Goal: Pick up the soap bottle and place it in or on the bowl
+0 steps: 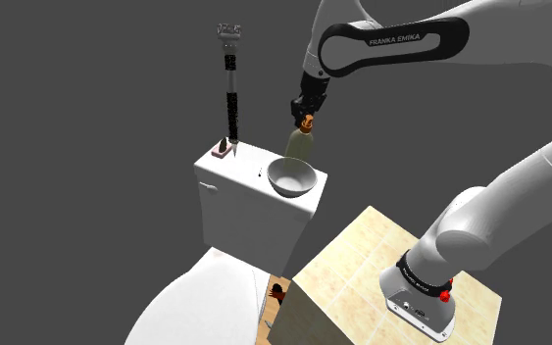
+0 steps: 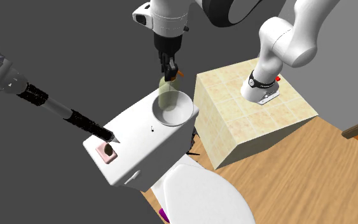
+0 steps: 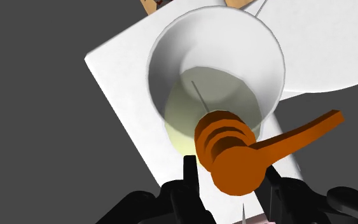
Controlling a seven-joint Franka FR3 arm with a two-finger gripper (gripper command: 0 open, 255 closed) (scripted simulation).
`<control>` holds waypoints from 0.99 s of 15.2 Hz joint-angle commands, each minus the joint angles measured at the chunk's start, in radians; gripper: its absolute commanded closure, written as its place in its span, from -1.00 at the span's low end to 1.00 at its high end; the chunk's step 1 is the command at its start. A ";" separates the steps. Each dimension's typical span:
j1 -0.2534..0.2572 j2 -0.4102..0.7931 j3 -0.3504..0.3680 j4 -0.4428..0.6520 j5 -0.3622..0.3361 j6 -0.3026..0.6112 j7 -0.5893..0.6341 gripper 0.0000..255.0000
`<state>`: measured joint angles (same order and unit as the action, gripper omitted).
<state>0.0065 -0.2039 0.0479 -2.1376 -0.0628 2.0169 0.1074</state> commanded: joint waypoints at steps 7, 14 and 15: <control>0.000 0.000 0.000 0.000 0.000 0.001 0.000 -1.00; 0.003 -0.027 0.003 0.100 0.005 -0.126 -0.003 -1.00; 0.003 -0.026 0.003 0.100 0.005 -0.126 -0.003 -1.00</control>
<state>0.0094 -0.2302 0.0509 -2.0411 -0.0582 1.8954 0.1045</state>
